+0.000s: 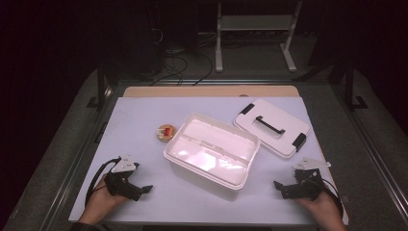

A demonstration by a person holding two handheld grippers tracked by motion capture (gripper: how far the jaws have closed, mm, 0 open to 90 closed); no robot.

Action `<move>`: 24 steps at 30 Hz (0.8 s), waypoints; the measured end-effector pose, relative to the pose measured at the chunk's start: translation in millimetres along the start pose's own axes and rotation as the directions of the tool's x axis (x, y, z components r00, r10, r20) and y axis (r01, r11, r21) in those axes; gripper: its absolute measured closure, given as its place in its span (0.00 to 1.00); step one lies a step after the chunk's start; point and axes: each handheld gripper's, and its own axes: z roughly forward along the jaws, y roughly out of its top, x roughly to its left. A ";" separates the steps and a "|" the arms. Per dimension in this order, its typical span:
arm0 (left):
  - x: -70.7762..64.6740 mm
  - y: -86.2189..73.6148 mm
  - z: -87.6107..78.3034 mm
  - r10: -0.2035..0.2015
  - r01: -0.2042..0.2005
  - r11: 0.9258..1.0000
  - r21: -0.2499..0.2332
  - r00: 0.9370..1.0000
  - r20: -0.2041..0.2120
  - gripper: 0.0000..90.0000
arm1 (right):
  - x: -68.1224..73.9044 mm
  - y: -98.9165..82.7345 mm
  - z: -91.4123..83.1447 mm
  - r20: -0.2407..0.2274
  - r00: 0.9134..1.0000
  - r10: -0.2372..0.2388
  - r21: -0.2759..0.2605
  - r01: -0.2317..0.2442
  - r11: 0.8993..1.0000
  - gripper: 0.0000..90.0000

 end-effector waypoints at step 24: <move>5.5 66.6 -24.9 0.003 0.001 0.995 -0.097 0.999 0.043 1.00 | 32.0 42.1 -25.1 -0.159 0.979 -0.127 -0.079 0.116 0.990 1.00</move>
